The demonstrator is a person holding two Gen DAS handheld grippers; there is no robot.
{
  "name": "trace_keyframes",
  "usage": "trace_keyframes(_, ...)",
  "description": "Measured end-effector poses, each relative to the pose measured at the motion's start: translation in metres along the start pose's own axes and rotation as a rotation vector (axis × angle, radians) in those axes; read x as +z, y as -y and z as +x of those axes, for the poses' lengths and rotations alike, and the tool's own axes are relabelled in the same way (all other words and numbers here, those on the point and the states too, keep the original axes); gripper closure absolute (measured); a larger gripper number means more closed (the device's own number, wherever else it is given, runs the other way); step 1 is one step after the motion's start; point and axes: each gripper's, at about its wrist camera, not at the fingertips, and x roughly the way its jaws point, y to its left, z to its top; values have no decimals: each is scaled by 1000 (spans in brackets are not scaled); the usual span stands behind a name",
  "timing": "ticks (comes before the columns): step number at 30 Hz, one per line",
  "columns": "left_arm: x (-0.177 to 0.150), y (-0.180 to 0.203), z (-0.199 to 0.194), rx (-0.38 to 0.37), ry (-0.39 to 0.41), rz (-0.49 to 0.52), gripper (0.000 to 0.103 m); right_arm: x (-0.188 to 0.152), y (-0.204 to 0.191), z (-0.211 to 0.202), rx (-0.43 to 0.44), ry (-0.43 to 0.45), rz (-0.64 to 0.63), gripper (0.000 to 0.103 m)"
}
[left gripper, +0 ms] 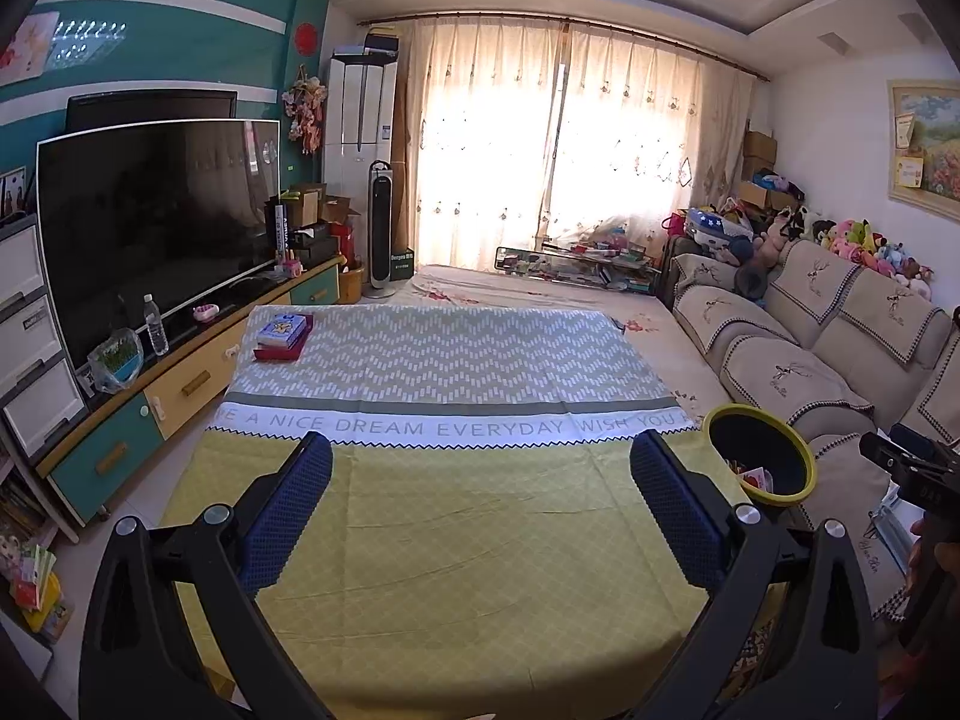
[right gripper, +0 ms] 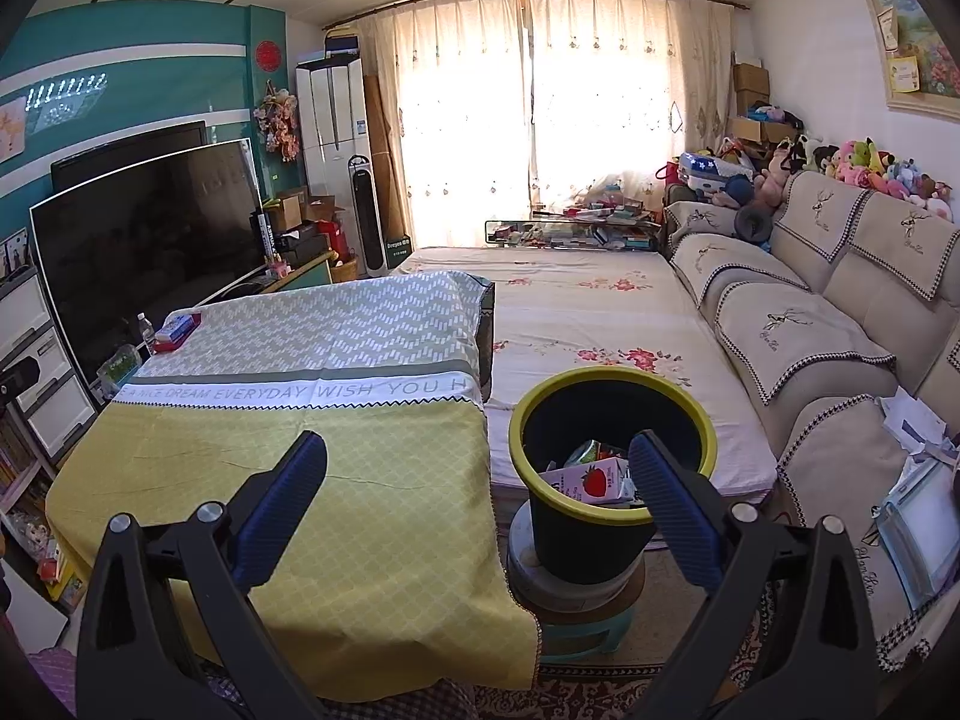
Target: Collect trash
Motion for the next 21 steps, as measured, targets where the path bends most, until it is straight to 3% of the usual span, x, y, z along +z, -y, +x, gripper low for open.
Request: trace_keyframes(21,-4,0,6,-5,-17,-1,5,-2,-1,5,5,-9,3,7)
